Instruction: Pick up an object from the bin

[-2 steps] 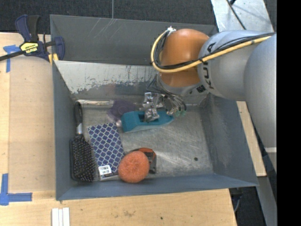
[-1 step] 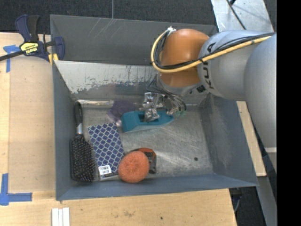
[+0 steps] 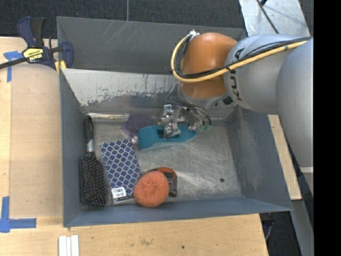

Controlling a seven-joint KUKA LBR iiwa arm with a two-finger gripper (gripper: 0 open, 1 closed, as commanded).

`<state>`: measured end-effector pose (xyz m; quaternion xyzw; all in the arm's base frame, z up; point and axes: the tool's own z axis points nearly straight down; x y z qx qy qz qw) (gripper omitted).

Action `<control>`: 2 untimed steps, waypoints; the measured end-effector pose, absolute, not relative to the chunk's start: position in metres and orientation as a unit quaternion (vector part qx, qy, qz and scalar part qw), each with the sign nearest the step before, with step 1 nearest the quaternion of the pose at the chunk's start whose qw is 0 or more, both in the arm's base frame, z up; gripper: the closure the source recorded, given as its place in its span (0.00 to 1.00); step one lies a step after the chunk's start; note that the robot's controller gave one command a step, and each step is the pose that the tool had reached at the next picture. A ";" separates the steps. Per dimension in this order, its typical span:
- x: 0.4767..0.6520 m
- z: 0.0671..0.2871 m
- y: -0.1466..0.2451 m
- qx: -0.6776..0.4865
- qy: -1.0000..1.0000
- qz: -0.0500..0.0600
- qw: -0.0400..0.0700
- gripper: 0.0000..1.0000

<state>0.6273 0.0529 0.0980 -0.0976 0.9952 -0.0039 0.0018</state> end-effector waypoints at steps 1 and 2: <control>0.627 0.098 0.053 -0.097 0.995 -0.004 0.002 1.00; 0.627 0.098 0.053 -0.097 0.995 -0.004 0.002 1.00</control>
Offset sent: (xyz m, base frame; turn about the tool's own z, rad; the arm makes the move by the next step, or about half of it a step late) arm 0.0000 0.0000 0.0000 0.0000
